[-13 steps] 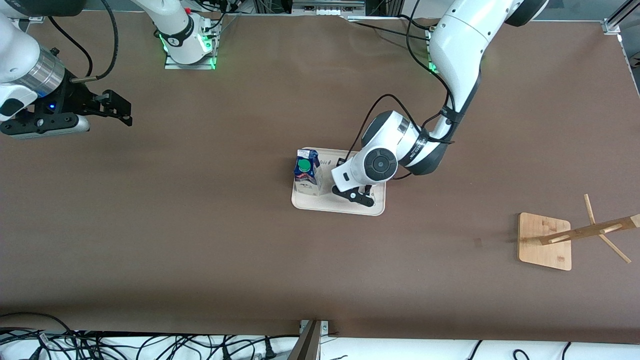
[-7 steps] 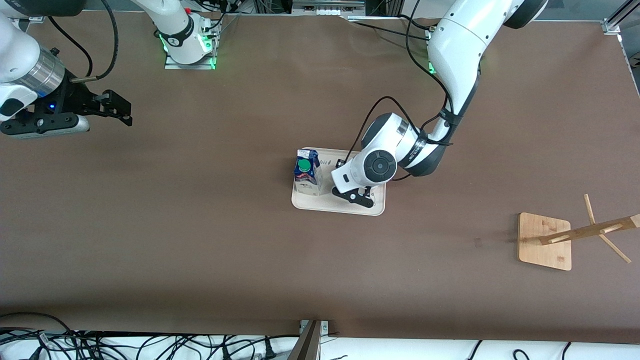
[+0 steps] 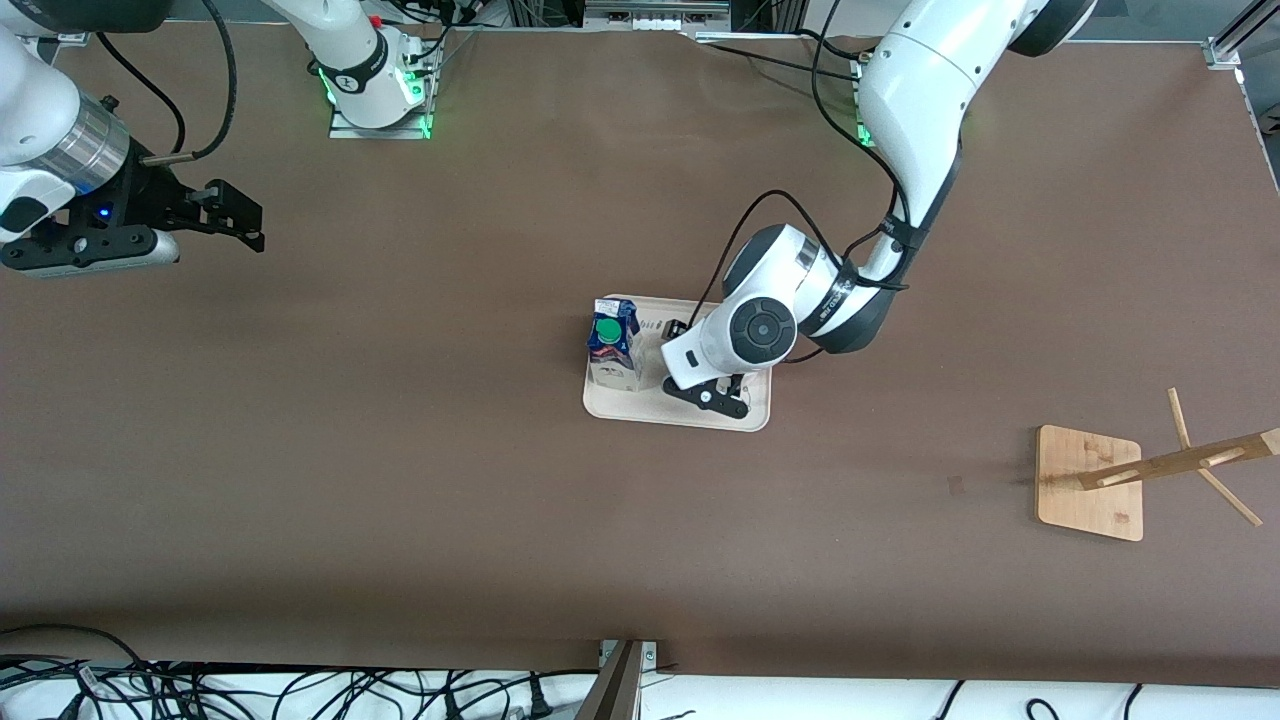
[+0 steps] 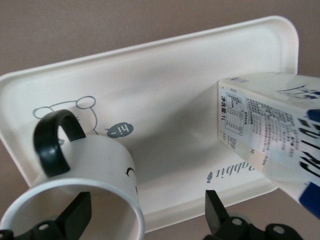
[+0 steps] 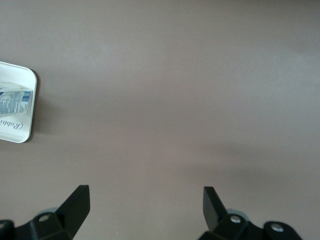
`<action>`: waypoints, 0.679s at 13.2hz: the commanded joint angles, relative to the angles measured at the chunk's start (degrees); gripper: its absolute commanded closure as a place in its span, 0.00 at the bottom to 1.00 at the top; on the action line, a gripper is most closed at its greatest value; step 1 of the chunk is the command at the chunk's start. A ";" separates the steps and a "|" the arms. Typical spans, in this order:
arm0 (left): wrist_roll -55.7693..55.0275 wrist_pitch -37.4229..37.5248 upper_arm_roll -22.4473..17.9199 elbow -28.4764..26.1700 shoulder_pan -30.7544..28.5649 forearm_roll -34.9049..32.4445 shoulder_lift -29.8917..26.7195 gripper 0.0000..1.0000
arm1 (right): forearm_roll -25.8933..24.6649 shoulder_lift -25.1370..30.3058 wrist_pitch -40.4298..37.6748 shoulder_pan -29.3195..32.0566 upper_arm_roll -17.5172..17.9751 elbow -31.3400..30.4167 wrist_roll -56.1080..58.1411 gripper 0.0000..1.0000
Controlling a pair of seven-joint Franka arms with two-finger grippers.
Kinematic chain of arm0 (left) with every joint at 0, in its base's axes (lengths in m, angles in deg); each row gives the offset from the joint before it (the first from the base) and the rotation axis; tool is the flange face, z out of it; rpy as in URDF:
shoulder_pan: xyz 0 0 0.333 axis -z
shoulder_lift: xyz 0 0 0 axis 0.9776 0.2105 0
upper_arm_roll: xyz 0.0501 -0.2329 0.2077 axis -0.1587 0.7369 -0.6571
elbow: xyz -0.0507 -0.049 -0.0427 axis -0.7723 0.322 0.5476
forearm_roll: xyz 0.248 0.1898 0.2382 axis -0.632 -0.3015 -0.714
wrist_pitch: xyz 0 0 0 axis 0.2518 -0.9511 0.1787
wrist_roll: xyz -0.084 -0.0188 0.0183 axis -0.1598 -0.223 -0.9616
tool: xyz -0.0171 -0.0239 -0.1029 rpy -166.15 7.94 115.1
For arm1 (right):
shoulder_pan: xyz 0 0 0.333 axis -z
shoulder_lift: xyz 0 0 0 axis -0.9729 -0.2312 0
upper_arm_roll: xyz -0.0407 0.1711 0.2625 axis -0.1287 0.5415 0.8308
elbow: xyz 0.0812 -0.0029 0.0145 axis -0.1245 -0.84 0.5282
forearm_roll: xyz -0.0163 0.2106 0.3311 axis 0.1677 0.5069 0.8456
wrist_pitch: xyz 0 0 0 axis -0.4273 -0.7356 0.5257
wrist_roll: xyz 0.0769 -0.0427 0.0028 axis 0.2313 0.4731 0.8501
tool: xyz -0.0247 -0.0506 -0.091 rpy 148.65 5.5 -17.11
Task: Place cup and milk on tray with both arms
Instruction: 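Open the left gripper and lift it away from the mug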
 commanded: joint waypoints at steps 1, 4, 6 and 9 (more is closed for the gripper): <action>-1.23 6.85 -0.86 -1.09 -0.26 1.09 -7.11 0.00 | -0.96 0.05 -0.83 0.22 0.58 0.87 -0.58 0.00; -2.65 17.93 -6.20 -0.56 -1.05 0.48 -15.98 0.00 | -0.96 0.14 -0.83 0.22 0.58 0.87 -0.58 0.00; -2.56 20.15 -10.16 -0.82 -1.23 -1.52 -21.87 0.00 | -0.96 0.05 -0.83 0.22 0.58 0.87 -0.58 0.00; -1.86 18.41 -12.03 -0.65 -8.13 -10.94 -26.90 0.00 | -0.96 0.05 -0.83 0.22 0.58 0.87 -0.58 0.00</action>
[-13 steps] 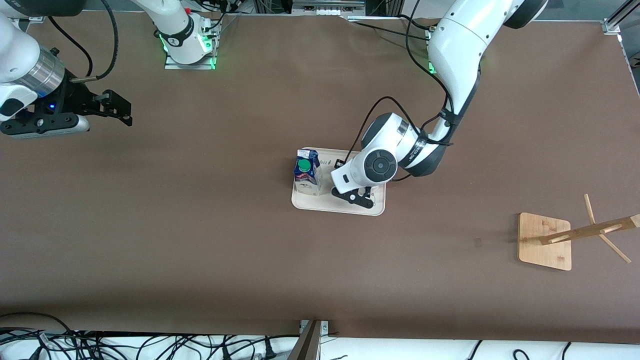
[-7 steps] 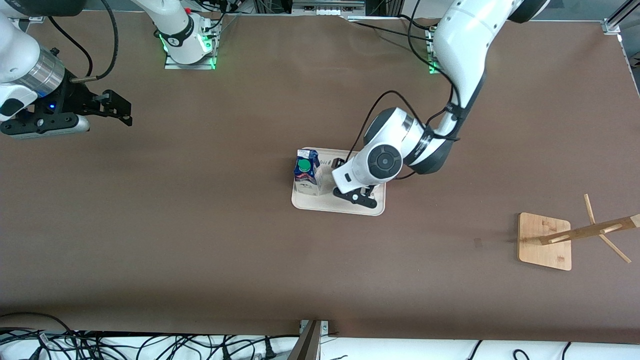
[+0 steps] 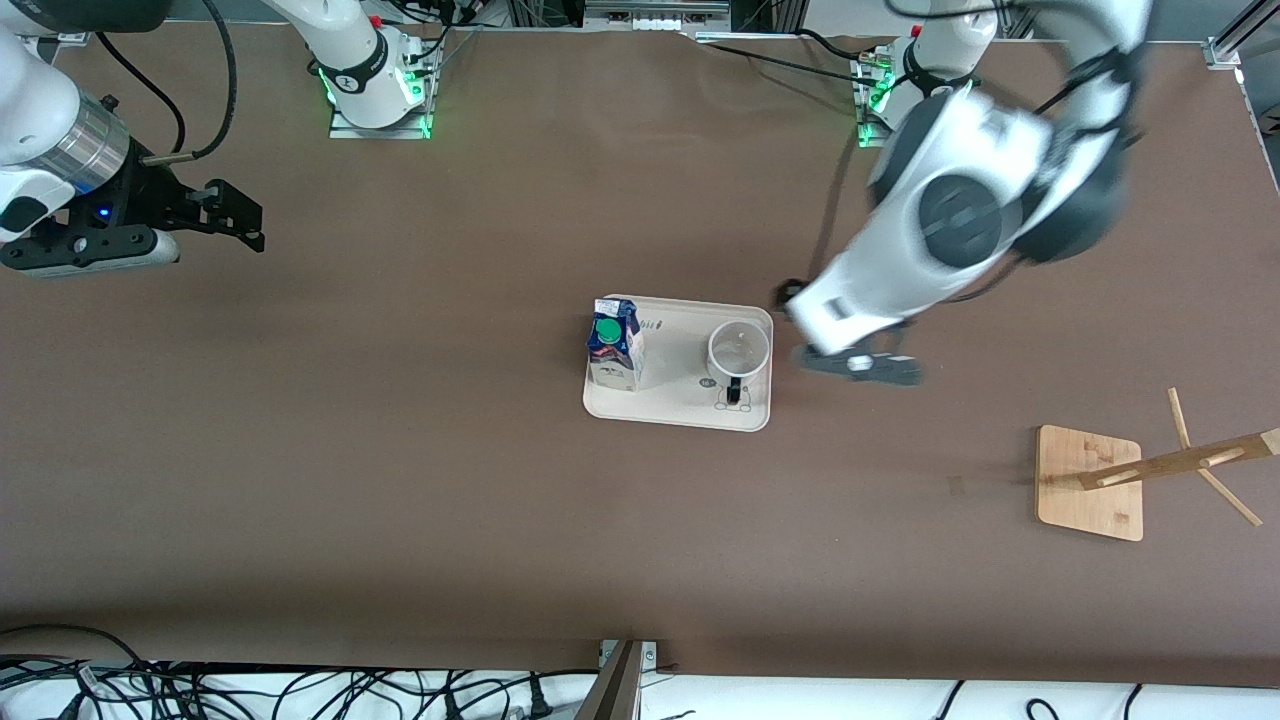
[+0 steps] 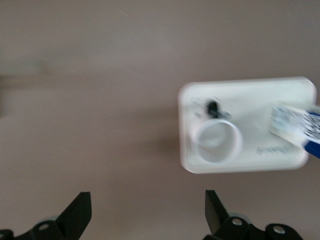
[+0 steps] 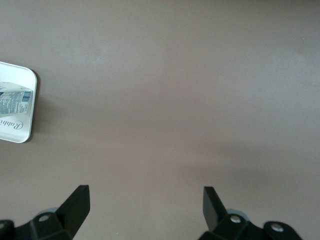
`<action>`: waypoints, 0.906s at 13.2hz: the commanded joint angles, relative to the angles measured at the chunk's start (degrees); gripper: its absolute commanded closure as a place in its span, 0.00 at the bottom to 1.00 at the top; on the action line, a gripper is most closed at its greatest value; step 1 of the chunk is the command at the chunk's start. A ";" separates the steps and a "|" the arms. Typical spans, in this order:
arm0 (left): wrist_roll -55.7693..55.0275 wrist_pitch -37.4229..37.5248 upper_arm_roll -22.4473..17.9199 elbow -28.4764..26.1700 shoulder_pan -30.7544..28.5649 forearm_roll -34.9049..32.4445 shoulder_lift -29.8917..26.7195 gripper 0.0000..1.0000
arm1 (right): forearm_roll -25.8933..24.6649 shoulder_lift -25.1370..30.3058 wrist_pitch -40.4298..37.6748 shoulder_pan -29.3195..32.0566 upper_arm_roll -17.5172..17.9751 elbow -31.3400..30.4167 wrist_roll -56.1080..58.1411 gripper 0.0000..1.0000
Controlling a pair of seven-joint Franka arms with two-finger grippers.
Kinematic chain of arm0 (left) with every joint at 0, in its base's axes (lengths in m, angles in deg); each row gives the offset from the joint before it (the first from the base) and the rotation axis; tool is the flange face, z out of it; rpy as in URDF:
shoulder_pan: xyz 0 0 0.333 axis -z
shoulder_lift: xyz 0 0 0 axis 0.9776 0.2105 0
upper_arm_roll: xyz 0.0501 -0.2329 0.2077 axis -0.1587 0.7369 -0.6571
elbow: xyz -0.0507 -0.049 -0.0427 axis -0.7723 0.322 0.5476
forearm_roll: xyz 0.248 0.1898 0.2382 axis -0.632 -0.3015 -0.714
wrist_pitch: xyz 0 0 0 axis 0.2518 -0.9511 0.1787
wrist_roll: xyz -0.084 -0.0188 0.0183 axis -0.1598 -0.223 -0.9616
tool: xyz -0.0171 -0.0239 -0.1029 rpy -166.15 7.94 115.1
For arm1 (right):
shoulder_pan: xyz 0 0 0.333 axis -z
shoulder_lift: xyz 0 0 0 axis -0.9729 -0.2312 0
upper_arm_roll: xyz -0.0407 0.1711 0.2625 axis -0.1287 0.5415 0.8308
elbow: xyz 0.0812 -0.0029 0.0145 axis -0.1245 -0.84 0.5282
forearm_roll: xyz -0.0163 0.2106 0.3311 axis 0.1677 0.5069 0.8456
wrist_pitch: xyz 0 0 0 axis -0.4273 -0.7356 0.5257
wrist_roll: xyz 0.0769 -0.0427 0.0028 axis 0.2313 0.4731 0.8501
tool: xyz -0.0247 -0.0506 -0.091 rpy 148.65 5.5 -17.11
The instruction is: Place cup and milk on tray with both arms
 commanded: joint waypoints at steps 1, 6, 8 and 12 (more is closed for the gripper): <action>0.82 -2.55 -0.13 -1.98 -7.08 -2.73 -4.58 0.00 | -0.96 0.05 -0.83 0.22 0.55 0.83 -0.58 0.00; 1.18 4.45 0.04 0.13 -14.30 -2.55 -6.79 0.00 | -0.96 0.14 -0.83 0.22 0.55 0.83 -0.58 0.00; 1.18 5.26 0.31 0.22 -14.22 -2.29 -6.79 0.00 | -0.96 0.14 -0.83 0.22 0.55 0.83 -0.58 0.00; 3.02 5.43 -0.22 0.39 -14.48 -2.38 -6.70 0.00 | -0.96 0.05 -0.83 0.22 0.55 0.83 -0.58 0.00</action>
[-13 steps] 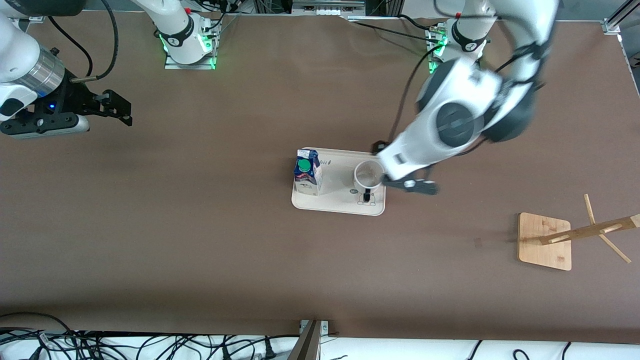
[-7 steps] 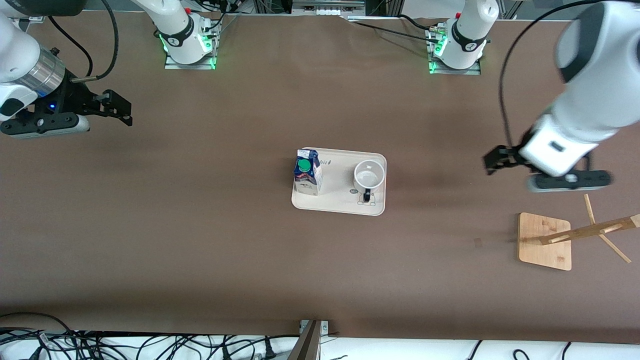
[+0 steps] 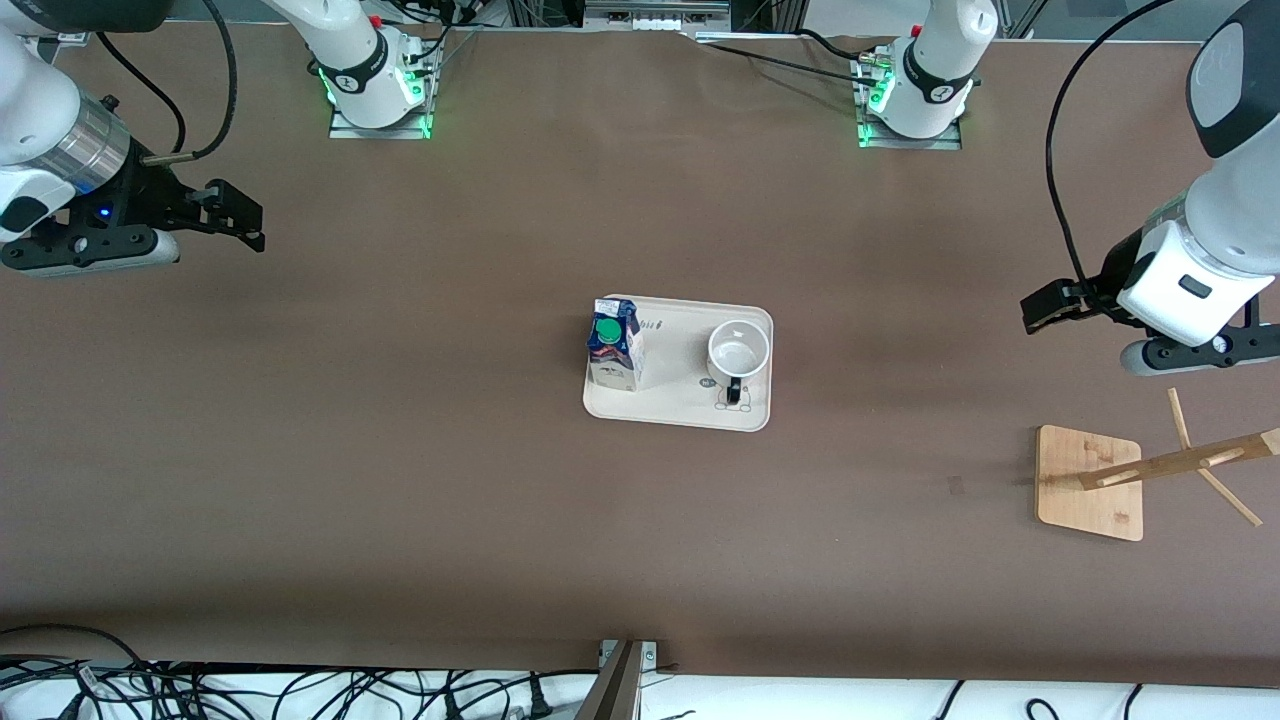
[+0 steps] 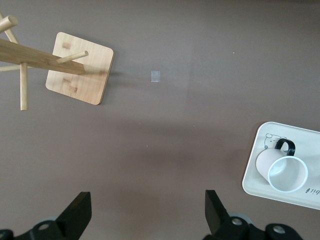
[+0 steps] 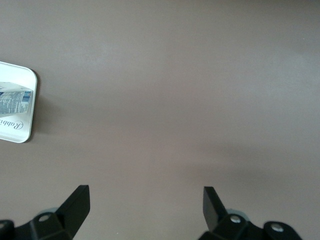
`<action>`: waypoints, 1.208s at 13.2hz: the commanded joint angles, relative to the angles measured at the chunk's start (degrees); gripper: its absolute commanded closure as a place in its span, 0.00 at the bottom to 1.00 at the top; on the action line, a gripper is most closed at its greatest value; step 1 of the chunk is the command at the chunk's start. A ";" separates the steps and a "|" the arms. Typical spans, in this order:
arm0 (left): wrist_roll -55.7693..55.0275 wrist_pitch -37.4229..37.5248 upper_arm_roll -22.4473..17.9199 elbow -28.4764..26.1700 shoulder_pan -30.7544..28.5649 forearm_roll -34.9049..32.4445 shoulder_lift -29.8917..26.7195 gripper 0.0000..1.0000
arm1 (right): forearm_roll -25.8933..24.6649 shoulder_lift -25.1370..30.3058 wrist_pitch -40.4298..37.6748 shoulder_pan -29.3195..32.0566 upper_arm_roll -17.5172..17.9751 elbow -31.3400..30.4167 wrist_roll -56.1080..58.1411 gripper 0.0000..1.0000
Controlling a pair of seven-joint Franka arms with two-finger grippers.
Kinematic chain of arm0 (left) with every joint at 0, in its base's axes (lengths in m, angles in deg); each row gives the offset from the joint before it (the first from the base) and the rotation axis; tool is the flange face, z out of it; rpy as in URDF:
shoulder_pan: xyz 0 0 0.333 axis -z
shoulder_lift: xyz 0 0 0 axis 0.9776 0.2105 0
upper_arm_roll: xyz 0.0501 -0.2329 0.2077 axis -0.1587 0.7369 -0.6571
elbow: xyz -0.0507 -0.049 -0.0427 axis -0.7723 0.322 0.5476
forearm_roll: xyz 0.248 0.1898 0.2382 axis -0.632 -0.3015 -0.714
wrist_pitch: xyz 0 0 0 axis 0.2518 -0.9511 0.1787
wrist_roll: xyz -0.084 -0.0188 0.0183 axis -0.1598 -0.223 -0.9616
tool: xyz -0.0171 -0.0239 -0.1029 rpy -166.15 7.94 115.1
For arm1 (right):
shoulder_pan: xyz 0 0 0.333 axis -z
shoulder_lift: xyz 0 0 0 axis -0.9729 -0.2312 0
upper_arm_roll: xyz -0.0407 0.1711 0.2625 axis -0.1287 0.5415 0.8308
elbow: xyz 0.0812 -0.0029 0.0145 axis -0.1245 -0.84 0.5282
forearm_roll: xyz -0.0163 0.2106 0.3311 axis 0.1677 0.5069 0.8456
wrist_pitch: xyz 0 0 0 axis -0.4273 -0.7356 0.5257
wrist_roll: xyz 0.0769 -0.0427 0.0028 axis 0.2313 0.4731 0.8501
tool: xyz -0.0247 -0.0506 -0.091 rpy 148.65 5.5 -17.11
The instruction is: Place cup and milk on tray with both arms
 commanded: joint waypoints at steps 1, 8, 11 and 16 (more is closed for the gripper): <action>1.71 1.82 0.50 0.46 -0.37 -0.56 -0.62 0.00 | -0.96 0.14 -0.82 0.23 0.54 0.83 -0.58 0.00; 1.88 8.60 0.33 5.56 -1.07 4.10 -0.09 0.00 | -0.96 0.14 -0.91 0.23 0.54 0.83 -0.58 0.00; 9.33 10.53 0.24 5.65 -3.60 6.02 0.08 0.00 | -0.96 0.05 -0.82 0.23 0.54 0.83 -0.58 0.00; 11.81 10.37 0.07 5.04 -4.23 5.06 0.00 0.00 | -0.96 0.14 -0.82 0.23 0.54 0.83 -0.58 0.00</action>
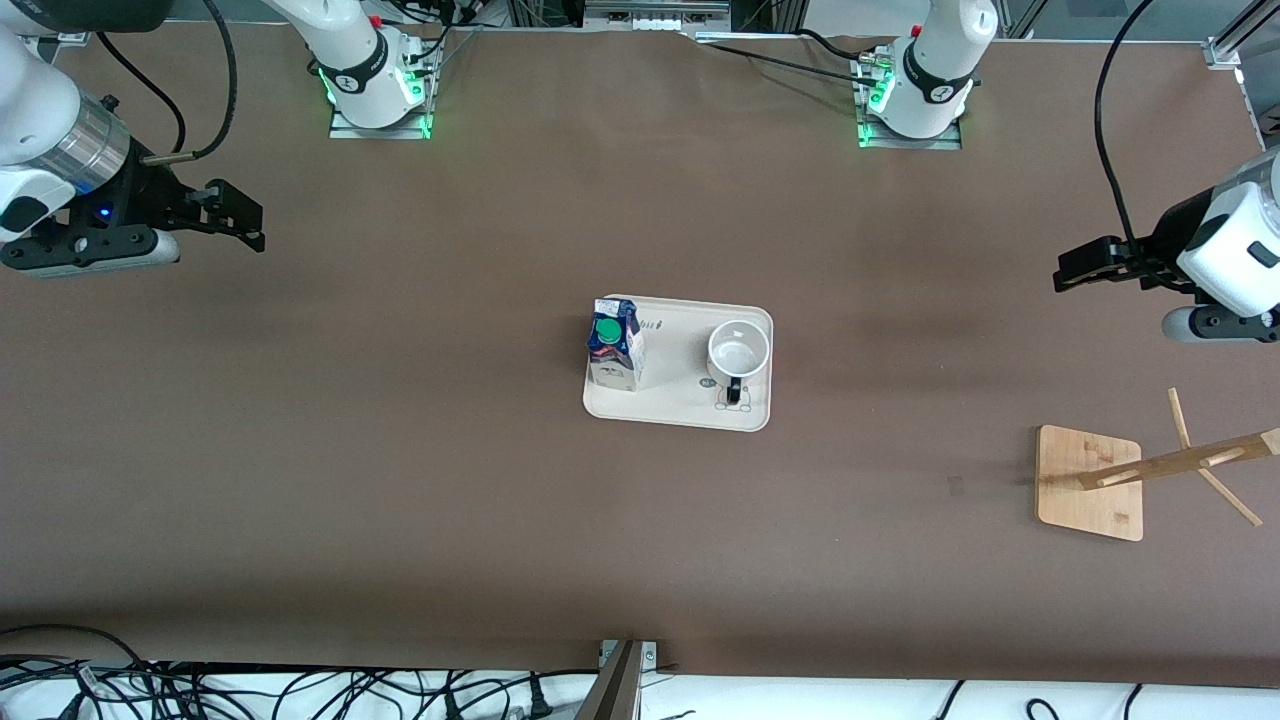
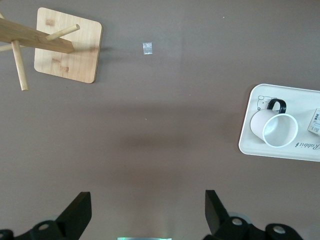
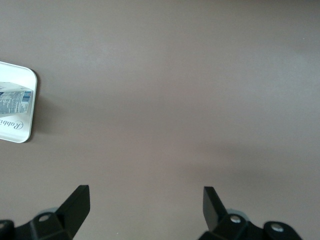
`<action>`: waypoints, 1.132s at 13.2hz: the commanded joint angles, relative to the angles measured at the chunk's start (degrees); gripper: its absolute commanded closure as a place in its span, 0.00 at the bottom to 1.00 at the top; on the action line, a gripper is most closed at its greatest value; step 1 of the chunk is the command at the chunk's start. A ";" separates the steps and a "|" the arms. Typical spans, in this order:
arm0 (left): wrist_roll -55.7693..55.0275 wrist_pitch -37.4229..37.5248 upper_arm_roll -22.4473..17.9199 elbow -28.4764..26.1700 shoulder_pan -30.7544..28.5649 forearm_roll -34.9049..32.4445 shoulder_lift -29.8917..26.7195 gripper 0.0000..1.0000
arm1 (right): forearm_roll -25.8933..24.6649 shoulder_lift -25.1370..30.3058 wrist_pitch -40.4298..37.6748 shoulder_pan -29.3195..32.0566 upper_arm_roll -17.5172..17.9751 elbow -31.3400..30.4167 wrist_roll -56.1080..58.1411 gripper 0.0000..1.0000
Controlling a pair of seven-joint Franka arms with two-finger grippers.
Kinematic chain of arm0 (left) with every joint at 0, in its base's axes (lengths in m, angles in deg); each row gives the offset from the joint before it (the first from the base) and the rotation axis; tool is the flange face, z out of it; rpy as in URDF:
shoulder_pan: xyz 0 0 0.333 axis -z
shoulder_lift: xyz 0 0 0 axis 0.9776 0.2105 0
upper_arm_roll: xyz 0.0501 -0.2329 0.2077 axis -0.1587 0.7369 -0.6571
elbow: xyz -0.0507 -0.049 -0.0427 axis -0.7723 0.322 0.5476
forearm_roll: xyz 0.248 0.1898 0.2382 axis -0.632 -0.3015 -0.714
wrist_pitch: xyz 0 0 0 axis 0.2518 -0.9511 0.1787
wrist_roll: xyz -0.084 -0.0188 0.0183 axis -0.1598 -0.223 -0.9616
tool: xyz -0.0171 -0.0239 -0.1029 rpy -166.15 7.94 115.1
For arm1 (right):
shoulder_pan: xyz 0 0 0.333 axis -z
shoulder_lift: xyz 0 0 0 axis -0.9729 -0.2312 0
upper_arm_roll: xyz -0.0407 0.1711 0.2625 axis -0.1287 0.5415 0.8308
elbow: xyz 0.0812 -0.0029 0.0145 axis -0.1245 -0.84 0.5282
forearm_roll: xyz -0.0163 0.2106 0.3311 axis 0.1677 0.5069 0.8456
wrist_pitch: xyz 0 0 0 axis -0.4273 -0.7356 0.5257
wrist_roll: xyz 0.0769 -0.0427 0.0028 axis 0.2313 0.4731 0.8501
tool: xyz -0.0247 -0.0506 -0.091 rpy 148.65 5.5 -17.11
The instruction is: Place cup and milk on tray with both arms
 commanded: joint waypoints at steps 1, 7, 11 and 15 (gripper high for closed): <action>3.80 -1.02 -0.06 -0.65 -0.15 0.38 -0.96 0.00 | -0.96 0.14 -0.82 0.23 0.54 0.82 -0.58 0.00; 5.48 -6.02 -2.78 -8.30 -0.06 0.29 -6.15 0.00 | -0.96 0.05 -0.73 0.23 0.54 0.82 -0.58 0.00; 5.04 -6.39 -3.05 -9.01 -0.06 0.20 -6.68 0.00 | -0.96 0.05 -0.56 0.23 0.54 0.82 -0.58 0.00; 5.13 -5.60 -2.79 -8.58 0.11 0.20 -7.57 0.00 | -0.96 0.05 -0.47 0.23 0.54 0.82 -0.49 0.00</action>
